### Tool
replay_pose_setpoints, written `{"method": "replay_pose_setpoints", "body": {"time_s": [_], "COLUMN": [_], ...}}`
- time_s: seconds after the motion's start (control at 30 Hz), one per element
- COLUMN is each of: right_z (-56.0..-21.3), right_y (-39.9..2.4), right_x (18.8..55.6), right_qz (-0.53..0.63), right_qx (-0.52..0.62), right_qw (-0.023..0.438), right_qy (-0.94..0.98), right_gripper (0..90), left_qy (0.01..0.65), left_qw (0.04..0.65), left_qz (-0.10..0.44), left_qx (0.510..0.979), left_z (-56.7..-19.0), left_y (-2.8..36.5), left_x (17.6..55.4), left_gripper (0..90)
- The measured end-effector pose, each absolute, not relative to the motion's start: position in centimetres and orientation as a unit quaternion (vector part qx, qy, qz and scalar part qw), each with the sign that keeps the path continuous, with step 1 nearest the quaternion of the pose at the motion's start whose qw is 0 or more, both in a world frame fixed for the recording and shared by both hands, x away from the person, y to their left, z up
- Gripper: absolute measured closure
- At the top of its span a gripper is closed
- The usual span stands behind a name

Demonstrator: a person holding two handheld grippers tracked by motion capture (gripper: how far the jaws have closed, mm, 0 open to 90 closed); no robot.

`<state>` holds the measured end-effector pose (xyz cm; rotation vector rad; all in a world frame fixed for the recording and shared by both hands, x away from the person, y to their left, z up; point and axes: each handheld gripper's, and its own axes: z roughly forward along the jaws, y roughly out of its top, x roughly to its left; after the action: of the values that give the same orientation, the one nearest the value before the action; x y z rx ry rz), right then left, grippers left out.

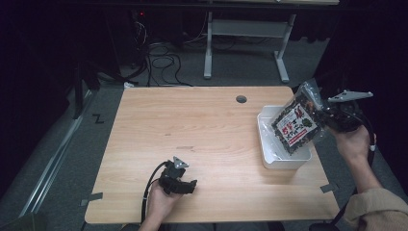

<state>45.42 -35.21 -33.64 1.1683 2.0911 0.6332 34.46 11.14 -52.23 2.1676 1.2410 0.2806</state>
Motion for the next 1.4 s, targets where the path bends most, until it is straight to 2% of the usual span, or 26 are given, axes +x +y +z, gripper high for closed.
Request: {"method": "replay_pose_setpoints", "body": {"time_s": [0.57,0.73,0.97,1.0,1.27,1.3,1.4], "right_z": [-35.4,-36.0,-36.0,-35.9,-35.7,-35.6,-35.6], "right_y": [-35.2,-35.4,-36.3,-36.6,-37.4,-37.5,-37.7], "right_x": [46.4,46.7,46.6,46.5,46.4,46.4,46.4], "right_qz": [0.211,0.199,0.21,0.215,0.227,0.232,0.232], "right_qx": [0.458,0.458,0.468,0.474,0.488,0.493,0.499], "right_qw": [0.316,0.327,0.322,0.318,0.314,0.314,0.316], "right_qy": [0.804,0.802,0.796,0.792,0.782,0.777,0.773], "right_gripper": [83.9,83.3,75.1,71.2,57.9,53.9,51.2], "left_qy": [0.469,0.472,0.47,0.47,0.471,0.471,0.471], "left_qw": [0.308,0.309,0.307,0.307,0.308,0.308,0.309], "left_qz": [0.107,0.11,0.111,0.111,0.11,0.11,0.11], "left_qx": [0.821,0.818,0.82,0.82,0.819,0.819,0.819], "left_z": [-52.2,-52.1,-52.1,-52.1,-52.1,-52.1,-52.1], "left_y": [11.1,11.2,11.2,11.2,11.2,11.2,11.2], "left_x": [34.4,34.4,34.4,34.4,34.4,34.4,34.4], "left_gripper": [29.3,29.2,29.2,29.2,29.2,29.1,29.1]}}
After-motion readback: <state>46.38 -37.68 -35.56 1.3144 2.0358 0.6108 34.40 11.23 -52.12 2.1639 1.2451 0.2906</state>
